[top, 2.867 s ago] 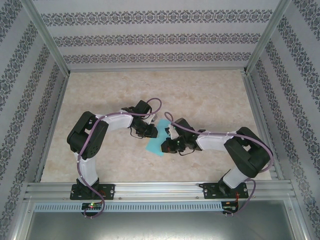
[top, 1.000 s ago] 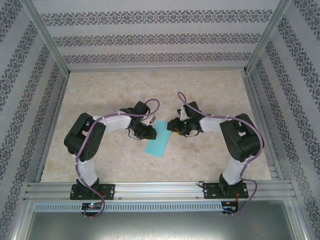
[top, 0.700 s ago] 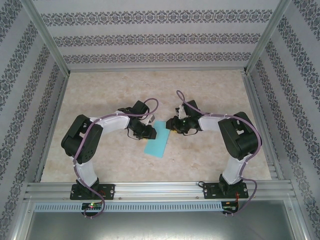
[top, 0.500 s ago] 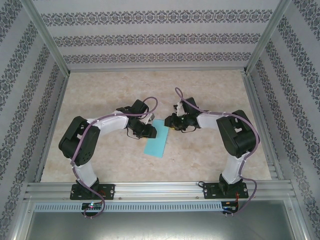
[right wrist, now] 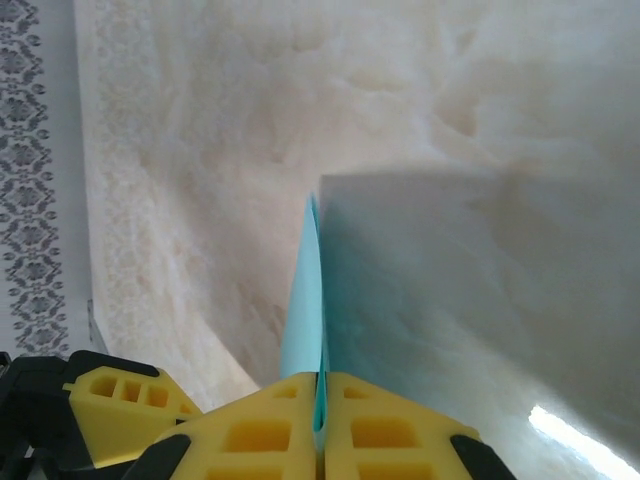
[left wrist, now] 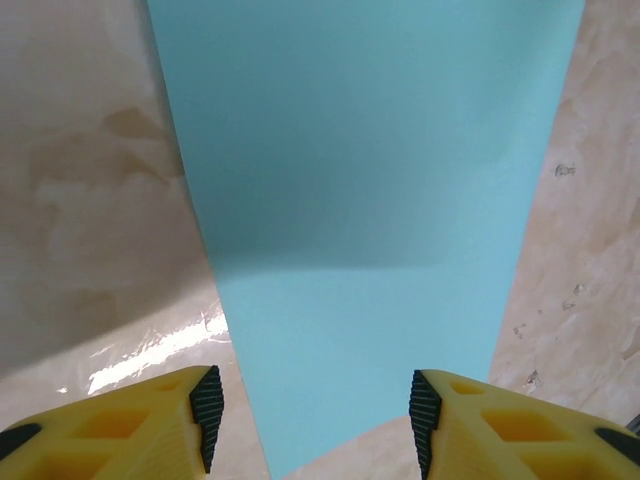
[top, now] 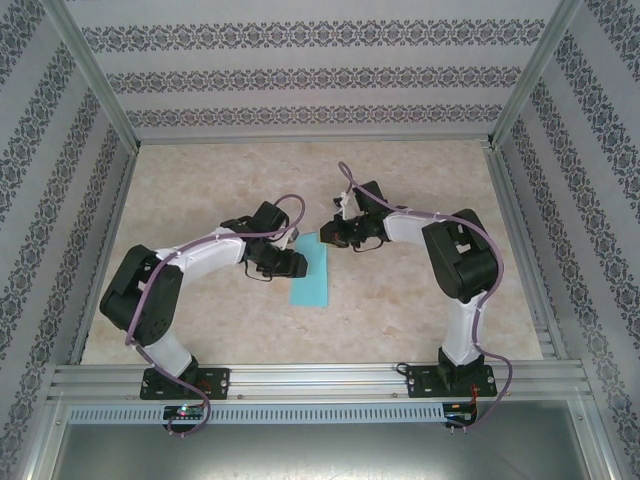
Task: Fold a paper plane with a square sheet of paper (pick it up from the middle)
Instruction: First fold in half a square sheet of paper at the center of the table.
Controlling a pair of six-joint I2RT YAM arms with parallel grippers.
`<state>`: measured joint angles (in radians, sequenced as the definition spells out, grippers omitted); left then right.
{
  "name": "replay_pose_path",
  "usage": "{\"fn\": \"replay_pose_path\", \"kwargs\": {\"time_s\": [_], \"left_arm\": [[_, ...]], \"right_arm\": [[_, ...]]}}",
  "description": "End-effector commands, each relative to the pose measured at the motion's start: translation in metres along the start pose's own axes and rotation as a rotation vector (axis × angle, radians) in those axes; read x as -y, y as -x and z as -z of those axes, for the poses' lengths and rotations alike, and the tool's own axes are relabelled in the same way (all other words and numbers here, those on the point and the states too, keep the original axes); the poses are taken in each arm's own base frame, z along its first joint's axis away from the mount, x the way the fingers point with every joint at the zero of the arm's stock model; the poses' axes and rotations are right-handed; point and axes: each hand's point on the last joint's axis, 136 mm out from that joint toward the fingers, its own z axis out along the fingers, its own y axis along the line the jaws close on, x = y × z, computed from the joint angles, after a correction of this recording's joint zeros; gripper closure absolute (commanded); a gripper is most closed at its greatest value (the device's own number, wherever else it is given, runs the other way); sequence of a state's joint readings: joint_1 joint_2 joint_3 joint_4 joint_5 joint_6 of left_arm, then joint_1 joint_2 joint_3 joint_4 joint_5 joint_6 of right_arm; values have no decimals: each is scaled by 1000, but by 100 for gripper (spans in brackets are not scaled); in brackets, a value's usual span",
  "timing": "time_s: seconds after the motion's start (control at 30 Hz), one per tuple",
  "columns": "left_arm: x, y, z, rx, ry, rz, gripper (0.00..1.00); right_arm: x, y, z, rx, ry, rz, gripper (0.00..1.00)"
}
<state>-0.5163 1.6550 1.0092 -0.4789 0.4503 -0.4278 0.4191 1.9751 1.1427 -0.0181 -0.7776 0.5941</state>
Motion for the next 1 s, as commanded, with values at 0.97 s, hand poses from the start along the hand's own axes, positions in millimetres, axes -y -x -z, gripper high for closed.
{"fn": "replay_pose_path", "kwargs": {"time_s": [0.97], "left_arm": [[-6,5,-38,-41,-65,67,53]], "right_arm": [[0,-35,-15,-98,7,26,73]]}}
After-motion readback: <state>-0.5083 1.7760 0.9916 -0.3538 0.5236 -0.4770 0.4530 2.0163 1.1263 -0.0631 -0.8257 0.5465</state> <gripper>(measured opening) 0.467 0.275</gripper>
